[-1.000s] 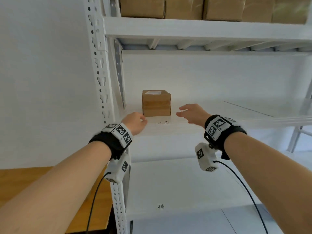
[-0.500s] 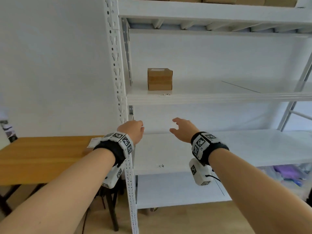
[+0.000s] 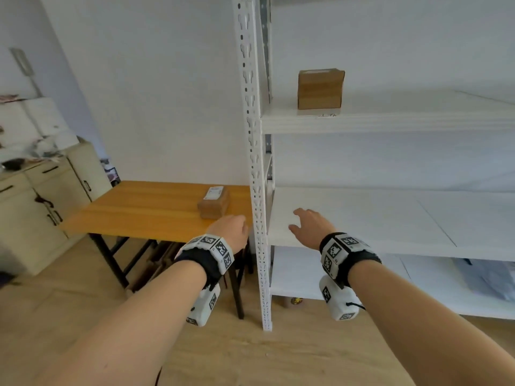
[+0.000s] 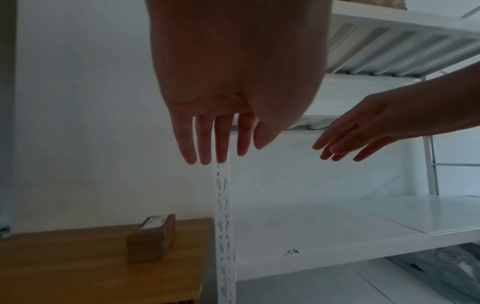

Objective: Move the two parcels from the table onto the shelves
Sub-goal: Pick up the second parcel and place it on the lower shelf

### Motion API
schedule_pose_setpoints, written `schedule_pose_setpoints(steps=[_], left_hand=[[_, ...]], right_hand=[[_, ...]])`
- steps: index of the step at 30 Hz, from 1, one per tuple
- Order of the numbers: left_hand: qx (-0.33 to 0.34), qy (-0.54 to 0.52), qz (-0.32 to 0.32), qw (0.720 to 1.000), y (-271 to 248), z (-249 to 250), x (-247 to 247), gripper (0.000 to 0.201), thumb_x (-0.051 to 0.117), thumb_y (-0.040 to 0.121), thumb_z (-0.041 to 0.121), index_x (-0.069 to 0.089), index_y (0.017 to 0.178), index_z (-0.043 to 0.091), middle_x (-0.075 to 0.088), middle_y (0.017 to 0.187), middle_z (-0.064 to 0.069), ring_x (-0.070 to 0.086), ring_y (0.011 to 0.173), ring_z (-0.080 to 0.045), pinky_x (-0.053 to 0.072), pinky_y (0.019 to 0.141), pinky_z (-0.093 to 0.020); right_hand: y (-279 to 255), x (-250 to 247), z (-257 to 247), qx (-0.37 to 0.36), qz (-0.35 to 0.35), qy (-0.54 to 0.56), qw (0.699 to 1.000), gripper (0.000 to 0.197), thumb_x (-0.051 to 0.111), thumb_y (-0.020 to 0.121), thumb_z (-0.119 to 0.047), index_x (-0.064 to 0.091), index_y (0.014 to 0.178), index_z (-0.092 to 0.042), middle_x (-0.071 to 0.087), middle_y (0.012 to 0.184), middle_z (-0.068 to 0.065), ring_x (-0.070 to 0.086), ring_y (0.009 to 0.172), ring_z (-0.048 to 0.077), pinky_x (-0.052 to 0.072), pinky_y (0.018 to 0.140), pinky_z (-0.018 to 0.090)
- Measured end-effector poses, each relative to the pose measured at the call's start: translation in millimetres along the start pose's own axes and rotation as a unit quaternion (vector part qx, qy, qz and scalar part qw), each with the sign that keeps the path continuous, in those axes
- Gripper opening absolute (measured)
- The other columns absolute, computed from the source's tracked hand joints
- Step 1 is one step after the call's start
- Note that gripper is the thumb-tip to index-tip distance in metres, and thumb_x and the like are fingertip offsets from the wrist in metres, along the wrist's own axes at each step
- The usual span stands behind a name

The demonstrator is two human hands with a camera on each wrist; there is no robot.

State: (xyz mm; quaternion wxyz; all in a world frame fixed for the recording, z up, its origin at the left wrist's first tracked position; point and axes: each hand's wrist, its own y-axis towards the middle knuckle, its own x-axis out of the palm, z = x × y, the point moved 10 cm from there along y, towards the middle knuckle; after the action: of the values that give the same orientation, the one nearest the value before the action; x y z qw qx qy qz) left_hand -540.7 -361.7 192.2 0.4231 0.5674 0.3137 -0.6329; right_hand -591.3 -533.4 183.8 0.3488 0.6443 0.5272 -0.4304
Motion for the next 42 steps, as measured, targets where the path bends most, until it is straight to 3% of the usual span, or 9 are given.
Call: schedule_pose_setpoints(steps=[5,8,11,14,21,25,33,37,42], left_hand=[[-0.017,0.002,-0.023,1.0,2.9,-49.0,16.4,0.036,0.035,0.1,0.028,0.056,0.125,0.013,0.065,0.117,-0.006,0.063,0.105,-0.025,0.054,0.084,-0.037],[-0.026,-0.002,-0.035,0.999,16.6,-88.0,25.2,0.036,0.036,0.099,0.028,0.057,0.122,0.01,0.062,0.103,-0.003,0.064,0.104,-0.026,0.055,0.087,-0.04],[-0.026,0.001,-0.04,0.999,36.2,-129.0,31.7,0.036,0.035,0.1,0.028,0.057,0.122,0.011,0.065,0.109,-0.005,0.063,0.1,-0.024,0.055,0.086,-0.039],[-0.026,-0.005,-0.048,0.999,57.7,-172.9,38.9,0.036,0.035,0.099,0.027,0.057,0.122,0.01,0.062,0.102,-0.005,0.057,0.088,-0.019,0.055,0.086,-0.039],[0.0,0.015,-0.052,0.999,108.3,-256.8,50.8,0.032,0.04,0.098,0.022,0.053,0.126,0.012,0.061,0.121,-0.007,0.062,0.101,-0.024,0.056,0.084,-0.037],[0.005,0.004,-0.048,0.999,136.3,-288.1,59.1,0.035,0.041,0.097,0.02,0.05,0.13,0.013,0.057,0.129,-0.007,0.058,0.111,-0.024,0.054,0.089,-0.039],[-0.007,-0.025,-0.067,0.997,215.8,-337.4,93.5,0.034,0.041,0.097,0.018,0.049,0.131,0.012,0.055,0.131,-0.006,0.056,0.115,-0.023,0.052,0.09,-0.035],[-0.026,-0.038,-0.083,0.995,266.9,-360.6,107.3,0.04,0.039,0.099,0.018,0.043,0.138,0.015,0.047,0.142,-0.006,0.049,0.126,-0.024,0.05,0.095,-0.038],[-0.048,-0.065,-0.109,0.991,331.6,-383.9,129.3,0.042,0.036,0.1,0.017,0.041,0.141,0.015,0.043,0.146,-0.006,0.051,0.124,-0.026,0.05,0.094,-0.038]], right_hand=[[22.4,38.0,-33.1,-0.011,-0.022,0.005,1.0,0.046,0.043,0.096,-0.027,0.041,0.139,-0.009,0.053,0.135,0.014,0.053,0.122,0.03,0.044,0.097,0.037],[47.3,64.1,-56.2,-0.01,-0.031,0.005,0.999,0.044,0.043,0.096,-0.025,0.043,0.137,-0.009,0.053,0.136,0.013,0.053,0.122,0.03,0.044,0.097,0.037],[77.2,91.7,-81.4,0.004,-0.048,0.007,0.999,0.042,0.043,0.095,-0.022,0.046,0.134,-0.006,0.054,0.134,0.014,0.054,0.121,0.03,0.045,0.095,0.037],[106.5,116.6,-106.5,0.02,-0.056,0.013,0.998,0.044,0.044,0.093,-0.023,0.046,0.134,-0.007,0.054,0.135,0.013,0.054,0.121,0.03,0.046,0.095,0.038],[170.2,161.4,-152.7,0.047,-0.063,0.0,0.997,0.043,0.043,0.095,-0.027,0.047,0.132,-0.007,0.058,0.13,0.015,0.058,0.117,0.031,0.049,0.095,0.04],[206.1,179.3,-167.5,0.051,-0.07,-0.009,0.996,0.042,0.043,0.096,-0.028,0.047,0.132,-0.006,0.056,0.133,0.015,0.056,0.119,0.031,0.047,0.096,0.039],[303.4,213.6,-182.2,0.026,-0.078,-0.013,0.997,0.049,0.043,0.096,-0.027,0.041,0.142,-0.008,0.05,0.142,0.015,0.05,0.128,0.03,0.044,0.104,0.04],[365.0,230.2,-180.4,0.029,-0.076,0.001,0.997,0.044,0.043,0.096,-0.027,0.046,0.136,-0.009,0.055,0.136,0.014,0.055,0.121,0.03,0.048,0.097,0.04],[437.5,255.4,-180.0,0.033,-0.081,0.045,0.995,0.05,0.043,0.097,-0.03,0.038,0.145,-0.017,0.049,0.144,0.01,0.051,0.127,0.028,0.046,0.1,0.04]])
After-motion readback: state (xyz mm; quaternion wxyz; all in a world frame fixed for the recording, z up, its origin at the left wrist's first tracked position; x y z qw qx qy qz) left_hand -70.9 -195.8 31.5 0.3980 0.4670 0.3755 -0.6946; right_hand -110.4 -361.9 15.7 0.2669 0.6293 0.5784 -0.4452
